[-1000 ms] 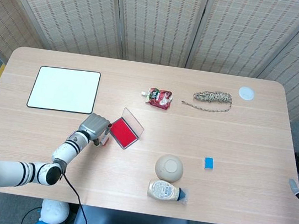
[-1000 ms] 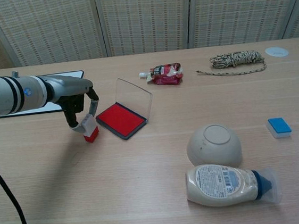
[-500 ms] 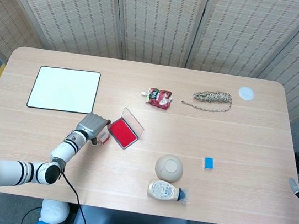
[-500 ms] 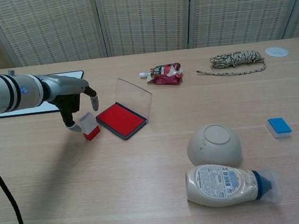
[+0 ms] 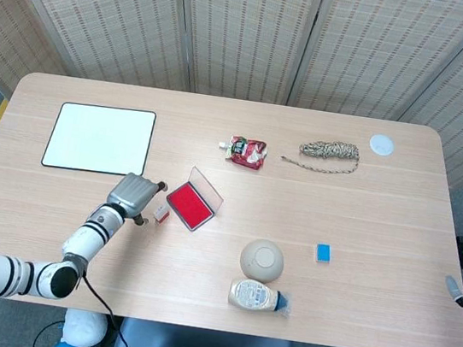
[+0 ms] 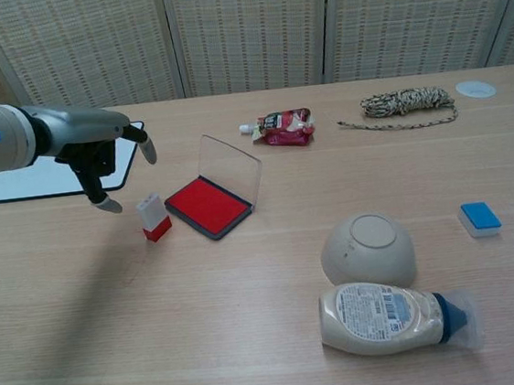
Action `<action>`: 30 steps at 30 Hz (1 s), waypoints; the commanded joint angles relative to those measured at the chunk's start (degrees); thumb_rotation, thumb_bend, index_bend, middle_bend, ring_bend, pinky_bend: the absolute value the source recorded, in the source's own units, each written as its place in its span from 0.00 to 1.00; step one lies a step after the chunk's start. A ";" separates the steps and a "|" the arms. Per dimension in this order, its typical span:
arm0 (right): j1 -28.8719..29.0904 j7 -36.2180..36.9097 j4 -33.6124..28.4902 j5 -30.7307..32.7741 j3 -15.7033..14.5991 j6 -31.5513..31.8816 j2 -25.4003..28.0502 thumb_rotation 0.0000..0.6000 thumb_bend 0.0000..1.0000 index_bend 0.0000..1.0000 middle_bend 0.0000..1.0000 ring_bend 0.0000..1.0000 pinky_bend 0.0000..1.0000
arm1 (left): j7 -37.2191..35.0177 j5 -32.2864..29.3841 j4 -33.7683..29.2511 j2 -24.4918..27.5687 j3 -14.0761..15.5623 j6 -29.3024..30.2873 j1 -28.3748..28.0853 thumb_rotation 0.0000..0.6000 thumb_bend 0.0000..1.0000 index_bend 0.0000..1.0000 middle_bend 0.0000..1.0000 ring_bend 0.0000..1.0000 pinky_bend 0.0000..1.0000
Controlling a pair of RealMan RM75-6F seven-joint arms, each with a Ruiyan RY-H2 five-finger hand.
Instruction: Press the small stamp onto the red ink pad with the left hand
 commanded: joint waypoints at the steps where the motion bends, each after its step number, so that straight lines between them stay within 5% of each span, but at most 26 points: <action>1: 0.08 -0.39 -0.17 0.04 -0.03 -0.16 -0.09 1.00 0.30 0.00 0.00 0.00 0.00 | -4.21 8.00 -10.02 8.52 0.65 7.41 5.79 1.00 0.25 0.20 0.99 0.76 0.85; 3: 0.13 -0.86 -0.36 0.06 -0.03 -0.22 -0.18 1.00 0.30 0.00 0.00 0.00 0.00 | -9.30 15.37 -13.63 12.46 1.79 11.34 10.57 1.00 0.25 0.15 0.92 0.69 0.80; 6: 0.40 -1.68 -0.60 0.37 0.01 -0.80 -0.41 1.00 0.30 0.00 0.00 0.00 0.00 | -18.63 28.35 -15.11 16.48 4.86 18.08 18.94 1.00 0.25 0.03 0.63 0.52 0.66; 11: 1.55 -3.99 -0.95 1.53 0.18 -3.24 -1.06 1.00 0.30 0.00 0.00 0.00 0.00 | -33.02 44.97 -6.62 16.34 10.36 32.82 34.01 1.00 0.25 0.00 0.35 0.22 0.48; 17: 3.37 -9.40 -1.64 4.04 0.57 -7.02 -2.65 1.00 0.30 0.00 0.00 0.00 0.00 | -35.03 45.35 6.81 8.66 9.51 45.92 47.67 1.00 0.25 0.00 0.07 0.00 0.29; 30: 4.44 -14.32 -2.78 7.41 0.89 -9.93 -3.94 1.00 0.30 0.00 0.00 0.00 0.00 | -32.67 45.70 8.62 7.96 4.99 45.91 53.81 1.00 0.25 0.00 0.00 0.00 0.26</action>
